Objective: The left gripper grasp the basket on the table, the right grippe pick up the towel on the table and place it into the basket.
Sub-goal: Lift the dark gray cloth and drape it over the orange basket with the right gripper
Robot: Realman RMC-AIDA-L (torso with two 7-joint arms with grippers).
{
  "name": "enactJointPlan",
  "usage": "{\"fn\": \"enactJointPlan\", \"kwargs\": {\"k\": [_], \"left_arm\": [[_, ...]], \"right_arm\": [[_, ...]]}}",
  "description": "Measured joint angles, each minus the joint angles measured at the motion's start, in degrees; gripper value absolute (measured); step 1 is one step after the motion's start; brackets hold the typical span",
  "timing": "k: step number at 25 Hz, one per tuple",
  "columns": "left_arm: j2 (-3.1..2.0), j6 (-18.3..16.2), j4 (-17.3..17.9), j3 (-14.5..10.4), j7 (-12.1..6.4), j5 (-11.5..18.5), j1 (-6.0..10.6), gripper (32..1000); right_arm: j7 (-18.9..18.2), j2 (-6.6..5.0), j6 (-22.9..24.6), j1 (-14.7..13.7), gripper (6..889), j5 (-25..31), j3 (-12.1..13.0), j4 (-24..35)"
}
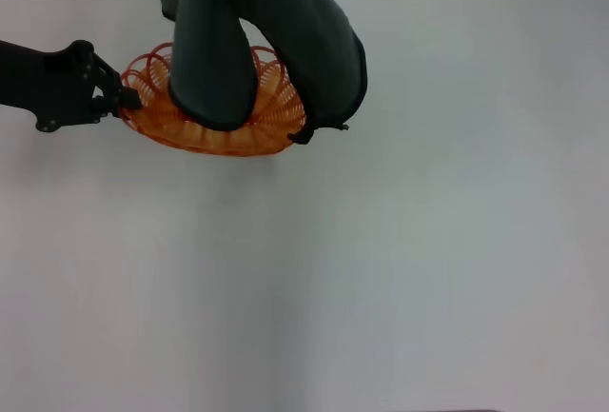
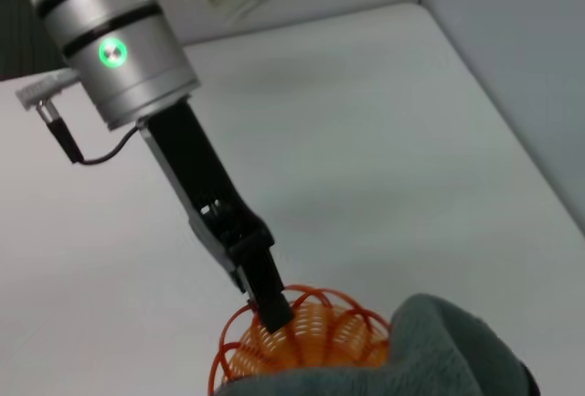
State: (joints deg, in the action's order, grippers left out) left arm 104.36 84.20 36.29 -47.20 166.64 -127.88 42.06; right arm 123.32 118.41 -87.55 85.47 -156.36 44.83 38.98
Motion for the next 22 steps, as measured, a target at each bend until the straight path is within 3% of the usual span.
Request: {"fn": "enactJointPlan", "kwargs": {"k": [8, 22], "left_arm": [[0.06, 0.00, 0.01, 0.00, 0.00, 0.00, 0.28, 111], [0.14, -0.01, 0.05, 0.00, 0.00, 0.16, 0.87, 111]], "right_arm": [[-0.62, 0.20, 5.55, -0.26, 68, 4.72, 6.72, -6.72], [-0.75, 0.43, 9.12, -0.04, 95, 4.76, 10.33, -11.27]]}}
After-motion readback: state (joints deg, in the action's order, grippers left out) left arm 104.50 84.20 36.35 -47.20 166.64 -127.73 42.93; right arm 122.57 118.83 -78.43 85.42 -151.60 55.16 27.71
